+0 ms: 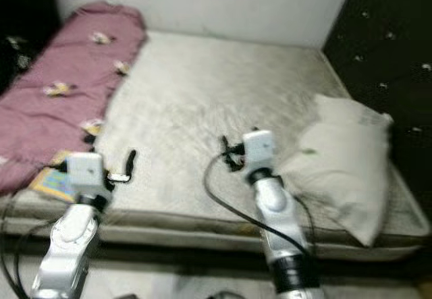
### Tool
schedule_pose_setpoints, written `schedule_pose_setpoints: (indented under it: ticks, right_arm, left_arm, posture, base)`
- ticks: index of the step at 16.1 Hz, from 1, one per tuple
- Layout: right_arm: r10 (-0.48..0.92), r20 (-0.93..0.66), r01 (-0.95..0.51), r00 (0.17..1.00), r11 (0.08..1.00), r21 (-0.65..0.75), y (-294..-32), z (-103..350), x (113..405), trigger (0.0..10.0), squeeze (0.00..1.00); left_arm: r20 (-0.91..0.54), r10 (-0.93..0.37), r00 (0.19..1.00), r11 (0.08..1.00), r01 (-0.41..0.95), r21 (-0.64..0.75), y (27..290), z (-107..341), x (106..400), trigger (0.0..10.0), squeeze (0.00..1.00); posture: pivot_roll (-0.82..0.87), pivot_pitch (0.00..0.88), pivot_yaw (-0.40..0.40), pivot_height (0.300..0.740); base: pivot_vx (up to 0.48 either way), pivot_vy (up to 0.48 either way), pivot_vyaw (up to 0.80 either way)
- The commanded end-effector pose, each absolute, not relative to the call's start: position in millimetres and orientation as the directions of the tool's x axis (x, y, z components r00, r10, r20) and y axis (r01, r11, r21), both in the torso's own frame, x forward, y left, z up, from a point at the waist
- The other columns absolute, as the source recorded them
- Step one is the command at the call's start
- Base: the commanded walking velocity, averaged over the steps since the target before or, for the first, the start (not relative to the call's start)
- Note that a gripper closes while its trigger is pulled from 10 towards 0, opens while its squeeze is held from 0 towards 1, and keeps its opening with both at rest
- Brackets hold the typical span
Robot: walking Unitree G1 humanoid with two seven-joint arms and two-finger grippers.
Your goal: Clean up the room
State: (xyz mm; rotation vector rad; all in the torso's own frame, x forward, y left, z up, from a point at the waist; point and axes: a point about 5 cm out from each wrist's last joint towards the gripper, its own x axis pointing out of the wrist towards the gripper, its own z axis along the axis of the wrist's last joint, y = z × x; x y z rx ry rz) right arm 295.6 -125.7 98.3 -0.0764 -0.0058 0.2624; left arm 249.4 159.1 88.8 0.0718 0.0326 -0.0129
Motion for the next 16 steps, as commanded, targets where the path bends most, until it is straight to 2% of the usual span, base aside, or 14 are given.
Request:
schedule_pose_setpoints:
  ticks: [1, 3, 8, 16]
  right_arm:
    - [0.241, 0.009, -0.239, 0.97, 0.967, -0.092, -134.2, 103.1, 297.8, 10.0, 0.0]
    - [0.242, 0.01, -0.24, 0.97, 0.966, -0.094, -134.3, 103.2, 297.8, 10.0, 0.0]
    - [0.242, 0.011, -0.24, 0.97, 0.966, -0.096, -134.0, 103.7, 298.9, 10.0, 0.0]
    - [0.248, 0.016, -0.245, 0.969, 0.964, -0.105, -134.1, 104.9, 299.3, 10.0, 0.0]
  left_arm:
    - [-0.02, -0.03, 0.999, 0.998, 0.031, 0.06, 152.3, 92.1, 251.0, 10.0, 0.0]
    - [-0.021, -0.031, 0.999, 0.998, 0.032, 0.061, 151.9, 92.1, 250.9, 10.0, 0.0]
    - [0.025, -0.083, 0.996, 0.996, 0.083, 0.022, 148.0, 97.2, 249.6, 10.0, 0.0]
    - [0.028, -0.095, 0.995, 0.995, 0.094, 0.011, 147.1, 97.0, 249.8, 10.0, 0.0]
  posture:
    - [-0.05, 0.0, -0.064, 0.74]
    - [-0.05, 0.0, -0.064, 0.74]
    - [-0.05, 0.0, -0.066, 0.74]
    - [-0.06, 0.0, -0.069, 0.74]
  base:
    - [0.0, -0.334, 0.0]
    - [0.0, -0.309, 0.0]
    - [0.0, 0.0, 0.0]
    - [0.307, 0.0, 0.0]
